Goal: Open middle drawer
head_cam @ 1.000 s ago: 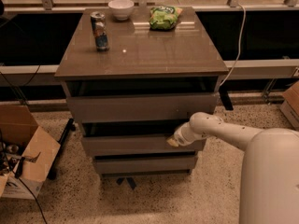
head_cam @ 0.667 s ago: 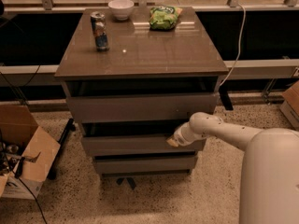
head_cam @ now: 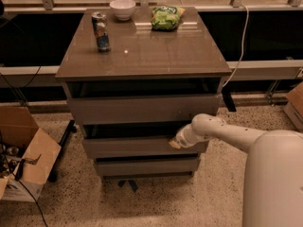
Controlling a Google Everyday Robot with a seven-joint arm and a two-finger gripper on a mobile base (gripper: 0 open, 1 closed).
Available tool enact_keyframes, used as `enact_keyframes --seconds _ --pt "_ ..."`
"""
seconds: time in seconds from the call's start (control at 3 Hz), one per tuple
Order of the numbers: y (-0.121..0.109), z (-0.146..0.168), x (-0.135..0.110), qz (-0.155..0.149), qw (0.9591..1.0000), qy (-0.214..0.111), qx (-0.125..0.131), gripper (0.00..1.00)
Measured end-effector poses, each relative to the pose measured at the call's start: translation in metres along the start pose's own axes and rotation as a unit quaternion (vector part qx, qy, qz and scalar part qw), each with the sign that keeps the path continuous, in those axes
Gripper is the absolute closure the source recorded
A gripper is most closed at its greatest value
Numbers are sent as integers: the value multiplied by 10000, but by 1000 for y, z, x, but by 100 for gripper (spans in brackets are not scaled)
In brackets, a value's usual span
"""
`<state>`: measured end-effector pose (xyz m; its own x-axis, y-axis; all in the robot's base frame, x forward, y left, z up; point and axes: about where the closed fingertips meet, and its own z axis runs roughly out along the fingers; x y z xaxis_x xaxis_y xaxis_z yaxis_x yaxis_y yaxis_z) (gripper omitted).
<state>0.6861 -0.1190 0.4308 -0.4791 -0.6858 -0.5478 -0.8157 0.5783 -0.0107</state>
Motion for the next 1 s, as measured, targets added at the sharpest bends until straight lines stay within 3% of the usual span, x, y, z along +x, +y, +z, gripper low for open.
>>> enact_keyframes --seconds 0.67,1.0 --pt "0 0 0 -2 10000 1 -1 49" --pt "6 -1 -2 -514 9984 183 -176 26"
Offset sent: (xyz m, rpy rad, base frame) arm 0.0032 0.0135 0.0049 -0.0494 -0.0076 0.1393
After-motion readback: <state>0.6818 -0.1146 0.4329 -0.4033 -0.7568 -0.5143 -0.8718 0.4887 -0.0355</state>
